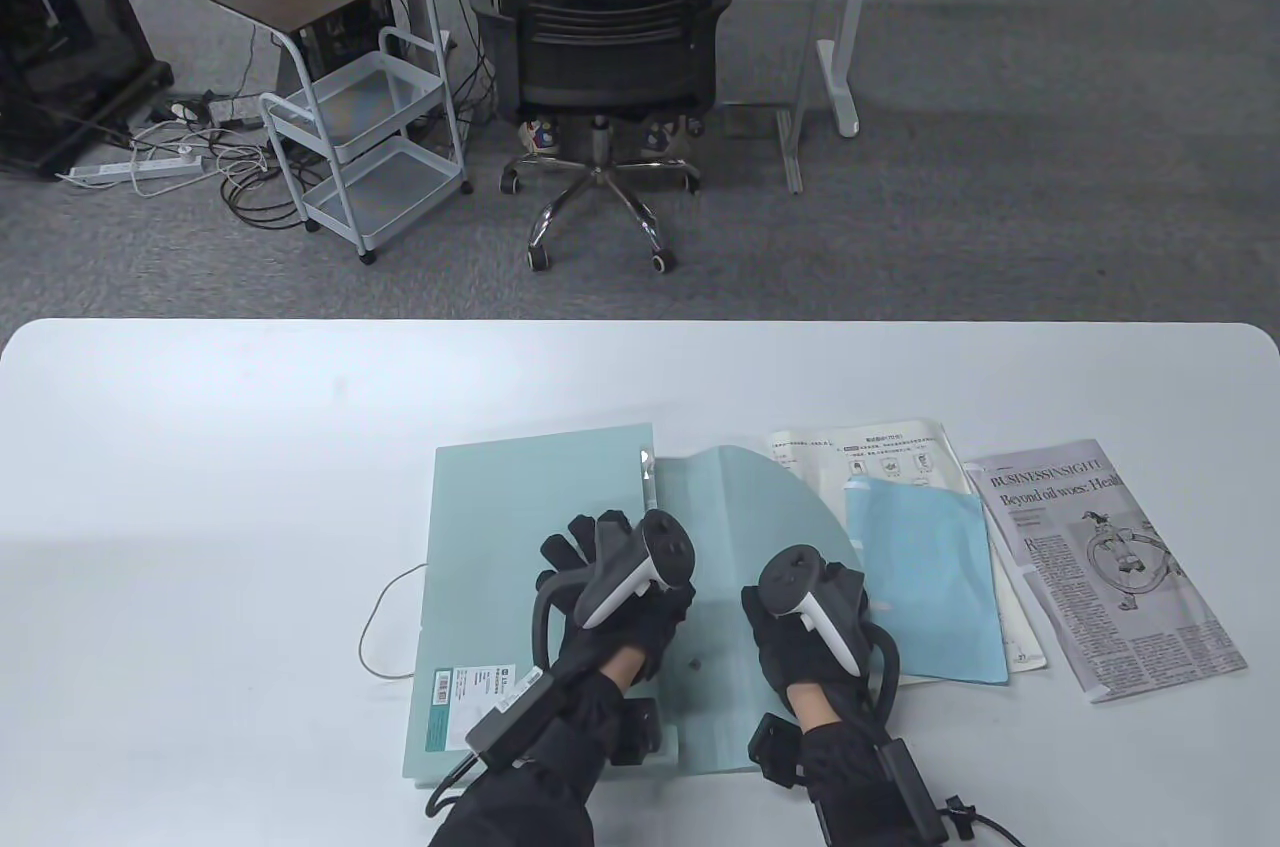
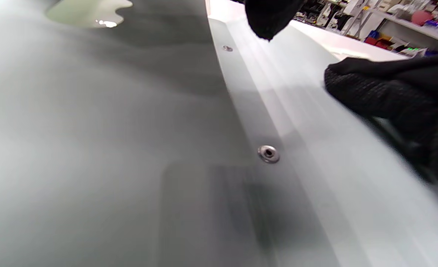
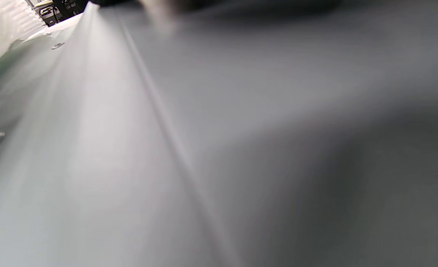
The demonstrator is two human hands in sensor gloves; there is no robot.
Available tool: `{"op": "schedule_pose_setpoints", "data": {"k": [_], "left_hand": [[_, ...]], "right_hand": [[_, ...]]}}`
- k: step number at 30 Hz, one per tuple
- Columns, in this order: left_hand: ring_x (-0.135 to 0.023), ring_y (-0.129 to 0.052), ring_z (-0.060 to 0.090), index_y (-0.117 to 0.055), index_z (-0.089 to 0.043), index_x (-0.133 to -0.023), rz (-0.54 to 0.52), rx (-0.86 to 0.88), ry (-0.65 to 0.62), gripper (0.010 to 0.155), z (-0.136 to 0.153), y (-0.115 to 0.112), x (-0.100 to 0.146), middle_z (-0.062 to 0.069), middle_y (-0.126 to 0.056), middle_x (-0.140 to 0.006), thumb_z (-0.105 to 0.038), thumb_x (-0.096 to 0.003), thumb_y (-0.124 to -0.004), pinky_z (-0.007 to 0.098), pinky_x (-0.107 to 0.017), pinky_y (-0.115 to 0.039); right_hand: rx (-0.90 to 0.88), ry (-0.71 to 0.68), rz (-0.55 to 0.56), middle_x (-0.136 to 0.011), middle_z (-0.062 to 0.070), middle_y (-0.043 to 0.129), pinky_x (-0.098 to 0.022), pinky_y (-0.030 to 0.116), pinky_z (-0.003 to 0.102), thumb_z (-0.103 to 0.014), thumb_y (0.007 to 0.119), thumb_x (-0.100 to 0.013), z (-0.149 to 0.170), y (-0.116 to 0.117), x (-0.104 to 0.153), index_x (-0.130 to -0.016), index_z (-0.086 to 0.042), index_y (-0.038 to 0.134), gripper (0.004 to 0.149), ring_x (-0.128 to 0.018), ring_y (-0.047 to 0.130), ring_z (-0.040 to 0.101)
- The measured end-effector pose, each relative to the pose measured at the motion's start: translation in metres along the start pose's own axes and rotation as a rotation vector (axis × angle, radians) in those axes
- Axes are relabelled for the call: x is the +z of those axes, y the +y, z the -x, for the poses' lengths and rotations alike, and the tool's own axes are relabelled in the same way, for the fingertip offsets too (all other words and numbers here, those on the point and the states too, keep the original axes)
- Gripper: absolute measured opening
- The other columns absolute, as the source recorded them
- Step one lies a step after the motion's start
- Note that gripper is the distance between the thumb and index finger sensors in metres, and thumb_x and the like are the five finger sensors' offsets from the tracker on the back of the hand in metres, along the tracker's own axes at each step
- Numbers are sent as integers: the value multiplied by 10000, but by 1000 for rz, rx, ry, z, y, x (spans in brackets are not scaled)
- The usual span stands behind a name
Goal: Sort materials into accordion folder compartments
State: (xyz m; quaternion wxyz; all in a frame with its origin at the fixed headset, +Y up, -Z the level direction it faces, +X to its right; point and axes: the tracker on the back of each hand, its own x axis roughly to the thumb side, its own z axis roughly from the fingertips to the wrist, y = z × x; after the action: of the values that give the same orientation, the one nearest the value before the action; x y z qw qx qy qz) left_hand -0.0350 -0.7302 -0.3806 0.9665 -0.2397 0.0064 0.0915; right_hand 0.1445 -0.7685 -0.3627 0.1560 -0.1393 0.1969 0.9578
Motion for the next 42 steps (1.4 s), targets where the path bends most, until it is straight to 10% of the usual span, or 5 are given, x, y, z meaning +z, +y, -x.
{"op": "schedule_pose_setpoints", "data": {"k": [10,28,42], "left_hand": [[-955,-60,801,56,143,-1109,0,-29,56,932,5,2,-2,503,21,-1139,-411,-735,-593,835,-662,-250],[-917,-836,571,-372,124,-1166,-182,-98,71,589,19,57,35,296,-804,-1030,-193,-707,-562,724,-679,-636],[-1001,-715,621,-309,-4,-1211,-102,546,-99,565,107,80,52,318,-727,-1101,-216,-736,-530,764,-695,-554]], "right_hand": [[-1,-2,6,-1131,309,-37,-668,280,709,-504,333,-650,0,1,0,-1135,-23,39,744,-985,105,597],[27,1,27,-1137,306,-27,-673,286,705,-507,319,-646,0,2,1,-1138,-30,41,740,-991,120,593],[61,5,39,-1140,305,-27,-677,291,703,-505,298,-643,-1,4,3,-1138,-30,38,733,-995,125,592]]}}
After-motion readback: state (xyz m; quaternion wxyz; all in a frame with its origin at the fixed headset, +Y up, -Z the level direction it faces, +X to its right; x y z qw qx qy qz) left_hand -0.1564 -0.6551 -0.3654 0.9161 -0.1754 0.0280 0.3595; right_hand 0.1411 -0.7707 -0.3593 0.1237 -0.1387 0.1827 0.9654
